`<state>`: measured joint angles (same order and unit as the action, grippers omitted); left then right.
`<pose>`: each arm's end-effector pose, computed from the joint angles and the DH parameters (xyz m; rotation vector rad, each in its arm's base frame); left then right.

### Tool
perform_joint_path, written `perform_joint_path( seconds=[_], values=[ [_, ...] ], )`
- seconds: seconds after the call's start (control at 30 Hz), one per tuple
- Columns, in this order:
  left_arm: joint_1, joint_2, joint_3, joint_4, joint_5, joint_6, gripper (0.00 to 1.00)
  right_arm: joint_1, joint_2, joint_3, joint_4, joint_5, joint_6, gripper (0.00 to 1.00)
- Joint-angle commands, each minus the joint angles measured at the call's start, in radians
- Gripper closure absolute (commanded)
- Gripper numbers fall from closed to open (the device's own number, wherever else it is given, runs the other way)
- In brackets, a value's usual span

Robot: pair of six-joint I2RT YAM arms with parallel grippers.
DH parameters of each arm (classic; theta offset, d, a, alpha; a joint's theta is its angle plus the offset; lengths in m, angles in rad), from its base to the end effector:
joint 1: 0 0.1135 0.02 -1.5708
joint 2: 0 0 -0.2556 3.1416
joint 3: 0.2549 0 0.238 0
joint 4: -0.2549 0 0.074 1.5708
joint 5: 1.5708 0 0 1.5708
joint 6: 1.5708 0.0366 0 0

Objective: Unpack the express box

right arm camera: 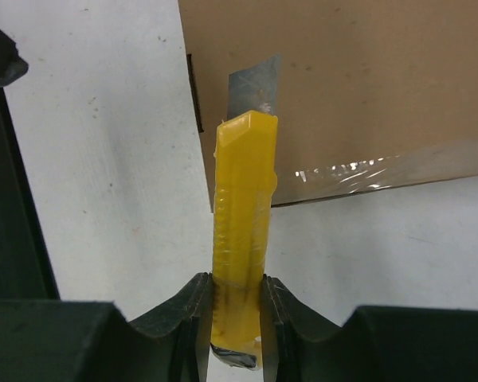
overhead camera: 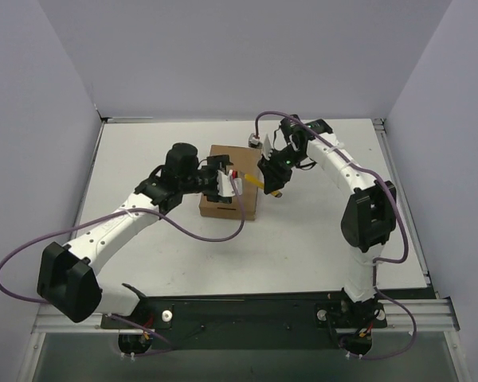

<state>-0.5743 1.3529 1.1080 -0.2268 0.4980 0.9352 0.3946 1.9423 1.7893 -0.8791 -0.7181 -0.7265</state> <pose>0.2401 -0.1762 0.3172 1.5717 1.2237 -0.2760 0.3615 0.1766 0.2887 -1.4826 1.8955 0.7769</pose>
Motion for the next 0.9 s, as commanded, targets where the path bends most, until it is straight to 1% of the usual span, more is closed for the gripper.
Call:
perform_joint_path(
  seconds=[0.0, 0.03, 0.07, 0.13, 0.23, 0.3, 0.37, 0.43, 0.5, 0.6, 0.63, 0.7, 0.73, 0.77, 0.8, 0.83, 0.87],
  values=[
    [-0.015, 0.034, -0.02, 0.139, 0.027, 0.215, 0.23, 0.004, 0.024, 0.076, -0.123, -0.104, 0.035, 1.0],
    [-0.018, 0.034, -0.051, 0.205, 0.027, 0.232, 0.23, 0.007, 0.032, 0.085, -0.123, -0.106, 0.039, 1.0],
    [-0.022, 0.04, -0.059, 0.213, 0.046, 0.252, 0.23, 0.012, 0.035, 0.105, -0.124, -0.106, 0.042, 1.0],
    [-0.022, 0.064, -0.036, 0.205, 0.071, 0.298, 0.24, 0.023, 0.044, 0.122, -0.123, -0.106, 0.05, 1.0],
    [-0.022, 0.118, 0.012, 0.141, 0.105, 0.358, 0.29, 0.033, 0.047, 0.145, -0.123, -0.115, 0.061, 1.0],
    [-0.024, 0.144, 0.015, 0.156, 0.119, 0.388, 0.3, 0.038, 0.046, 0.147, -0.123, -0.119, 0.062, 1.0],
    [-0.029, 0.158, -0.008, 0.248, 0.117, 0.402, 0.3, 0.049, 0.04, 0.142, -0.121, -0.116, 0.061, 1.0],
    [-0.038, 0.183, -0.014, 0.302, 0.109, 0.424, 0.33, 0.056, 0.038, 0.134, -0.121, -0.113, 0.061, 1.0],
    [-0.041, 0.201, -0.002, 0.308, 0.111, 0.448, 0.37, 0.058, 0.038, 0.131, -0.121, -0.112, 0.062, 1.0],
    [-0.045, 0.21, 0.01, 0.304, 0.123, 0.467, 0.51, 0.058, 0.037, 0.131, -0.12, -0.106, 0.064, 1.0],
    [-0.045, 0.213, 0.019, 0.272, 0.125, 0.471, 0.62, 0.058, 0.037, 0.133, -0.12, -0.106, 0.064, 1.0],
    [-0.045, 0.227, 0.053, 0.229, 0.119, 0.478, 0.72, 0.058, 0.038, 0.136, -0.118, -0.106, 0.065, 1.0],
    [-0.045, 0.232, 0.062, 0.158, 0.114, 0.478, 0.82, 0.058, 0.04, 0.137, -0.118, -0.106, 0.067, 1.0],
    [-0.044, 0.239, 0.07, 0.143, 0.097, 0.473, 0.88, 0.056, 0.041, 0.142, -0.118, -0.106, 0.068, 1.0],
    [-0.044, 0.242, 0.073, 0.133, 0.088, 0.441, 0.94, 0.056, 0.041, 0.145, -0.118, -0.101, 0.079, 0.96],
    [-0.044, 0.245, 0.085, 0.123, 0.073, 0.412, 0.99, 0.056, 0.04, 0.156, -0.118, -0.08, 0.093, 0.89],
    [-0.044, 0.253, 0.099, 0.115, 0.059, 0.371, 1.0, 0.05, 0.035, 0.183, -0.115, -0.067, 0.108, 0.81]
  ],
)
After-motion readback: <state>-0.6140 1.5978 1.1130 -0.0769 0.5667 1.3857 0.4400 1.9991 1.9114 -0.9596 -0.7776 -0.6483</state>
